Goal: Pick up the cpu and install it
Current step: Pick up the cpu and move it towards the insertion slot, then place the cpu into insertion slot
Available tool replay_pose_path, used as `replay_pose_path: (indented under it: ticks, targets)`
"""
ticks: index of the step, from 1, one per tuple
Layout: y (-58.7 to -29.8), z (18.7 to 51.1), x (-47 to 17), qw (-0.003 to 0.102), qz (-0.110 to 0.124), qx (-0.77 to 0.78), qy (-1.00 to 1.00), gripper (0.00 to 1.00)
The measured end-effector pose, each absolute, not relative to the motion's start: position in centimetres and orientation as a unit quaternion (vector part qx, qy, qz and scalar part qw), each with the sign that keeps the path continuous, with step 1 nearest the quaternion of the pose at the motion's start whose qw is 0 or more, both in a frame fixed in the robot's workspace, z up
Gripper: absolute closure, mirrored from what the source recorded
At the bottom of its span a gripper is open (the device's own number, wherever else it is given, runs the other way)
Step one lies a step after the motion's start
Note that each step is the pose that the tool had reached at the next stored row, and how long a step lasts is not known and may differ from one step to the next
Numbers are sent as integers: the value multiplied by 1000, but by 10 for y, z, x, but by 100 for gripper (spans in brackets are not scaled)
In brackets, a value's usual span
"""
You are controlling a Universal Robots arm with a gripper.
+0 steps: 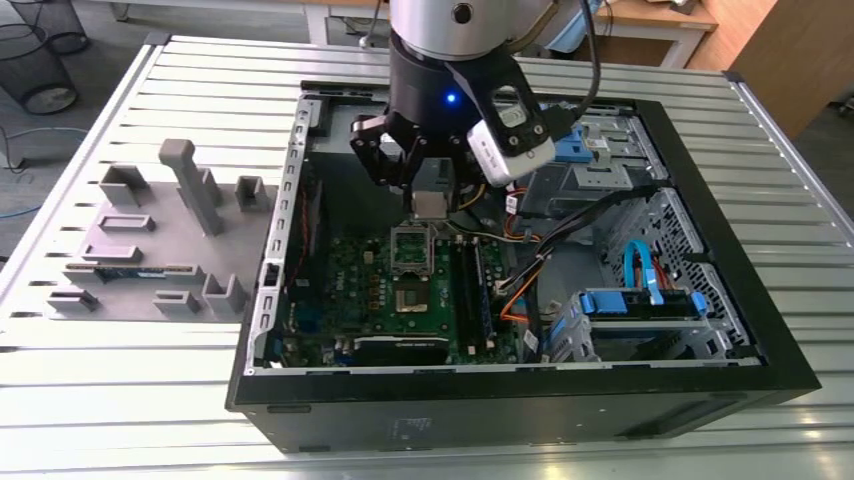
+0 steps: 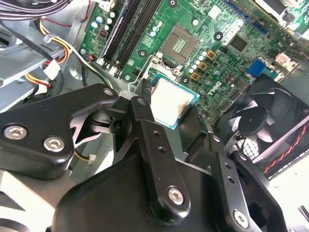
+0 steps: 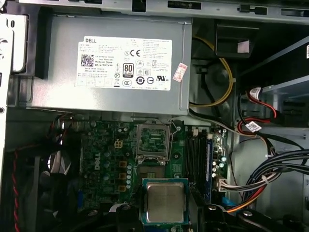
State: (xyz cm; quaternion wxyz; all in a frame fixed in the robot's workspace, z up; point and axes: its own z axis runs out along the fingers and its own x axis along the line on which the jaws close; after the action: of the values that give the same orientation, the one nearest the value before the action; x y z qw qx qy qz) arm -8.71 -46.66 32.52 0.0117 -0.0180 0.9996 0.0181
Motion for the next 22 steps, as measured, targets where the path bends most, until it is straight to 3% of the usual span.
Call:
replay_pose_path:
  ticks: [22]
  targets:
    - [-467, 312, -88, 12, 18, -17, 1000, 53]
